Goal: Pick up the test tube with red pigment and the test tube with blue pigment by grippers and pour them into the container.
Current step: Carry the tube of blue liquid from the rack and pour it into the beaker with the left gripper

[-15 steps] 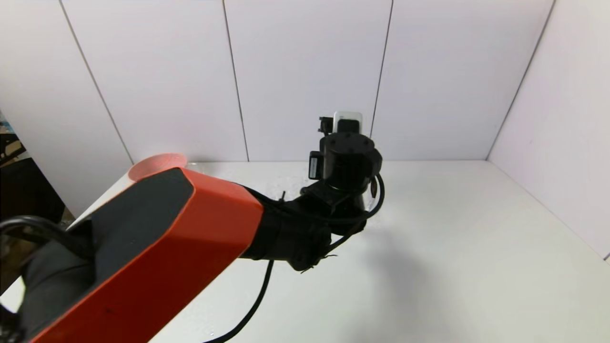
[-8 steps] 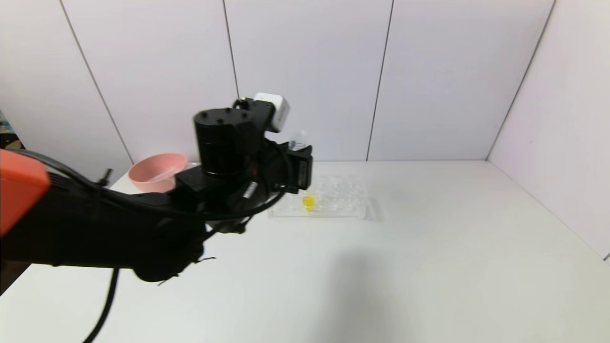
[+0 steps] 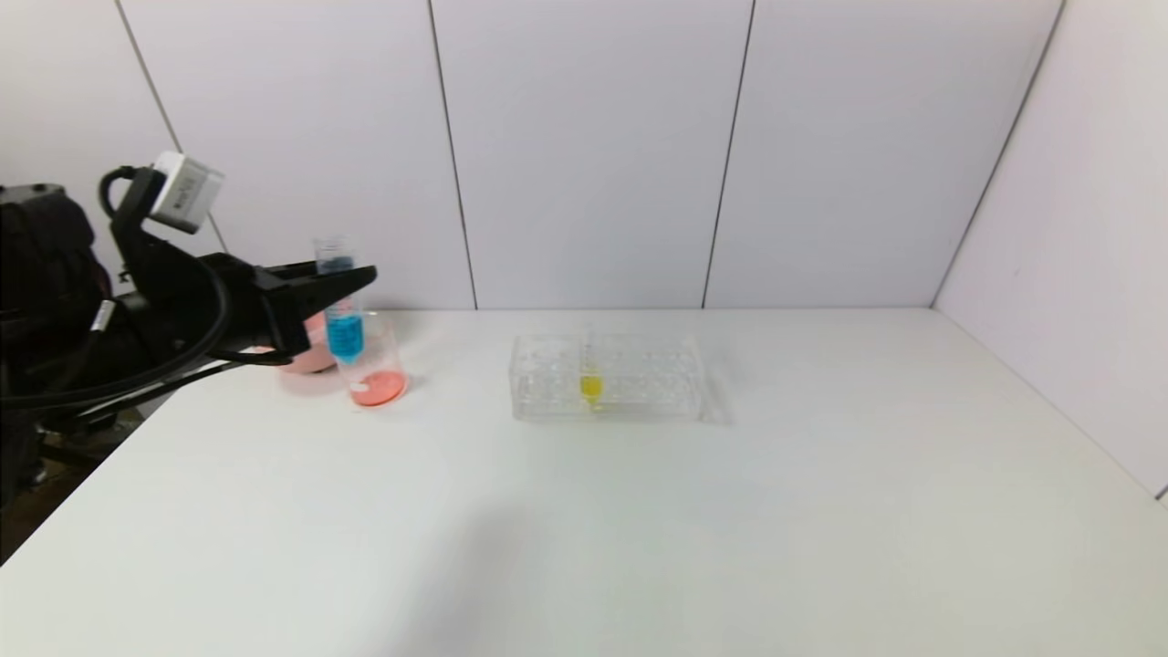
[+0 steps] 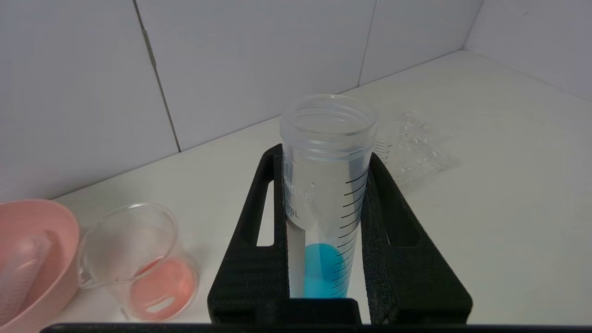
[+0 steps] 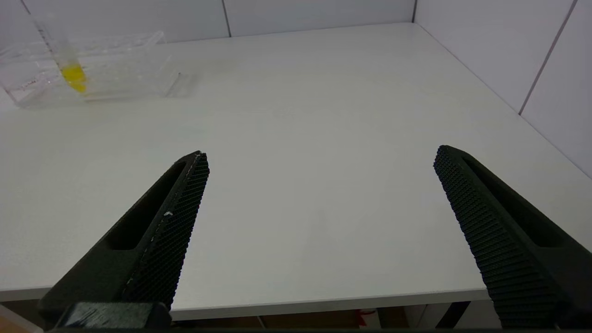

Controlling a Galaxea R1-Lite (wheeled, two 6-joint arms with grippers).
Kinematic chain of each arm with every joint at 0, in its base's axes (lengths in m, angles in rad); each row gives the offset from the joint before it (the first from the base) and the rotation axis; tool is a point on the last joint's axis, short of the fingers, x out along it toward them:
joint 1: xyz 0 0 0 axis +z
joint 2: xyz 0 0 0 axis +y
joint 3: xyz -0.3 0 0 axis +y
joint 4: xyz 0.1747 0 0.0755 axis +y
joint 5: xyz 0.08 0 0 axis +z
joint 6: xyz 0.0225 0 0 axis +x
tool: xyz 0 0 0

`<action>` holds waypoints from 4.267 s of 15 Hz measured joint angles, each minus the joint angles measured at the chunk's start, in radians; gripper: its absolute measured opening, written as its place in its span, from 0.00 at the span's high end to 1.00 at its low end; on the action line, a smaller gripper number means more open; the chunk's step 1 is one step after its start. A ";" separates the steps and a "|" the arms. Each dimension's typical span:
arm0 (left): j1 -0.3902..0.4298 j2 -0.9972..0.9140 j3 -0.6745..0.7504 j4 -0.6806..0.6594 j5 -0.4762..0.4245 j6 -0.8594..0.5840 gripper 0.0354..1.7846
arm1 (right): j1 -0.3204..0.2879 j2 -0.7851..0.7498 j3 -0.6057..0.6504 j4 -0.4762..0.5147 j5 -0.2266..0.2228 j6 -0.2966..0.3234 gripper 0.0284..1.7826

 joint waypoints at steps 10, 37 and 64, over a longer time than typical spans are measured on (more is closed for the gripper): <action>0.476 0.169 -0.084 -0.018 -0.547 0.120 0.76 | 0.000 0.000 0.000 0.000 0.000 0.000 0.00; 0.178 0.569 -1.279 1.627 0.150 0.914 0.76 | 0.000 0.000 0.000 0.000 0.000 0.000 0.00; 0.023 0.601 -1.296 1.650 0.707 1.101 0.76 | 0.000 0.000 0.000 0.000 0.000 0.000 0.00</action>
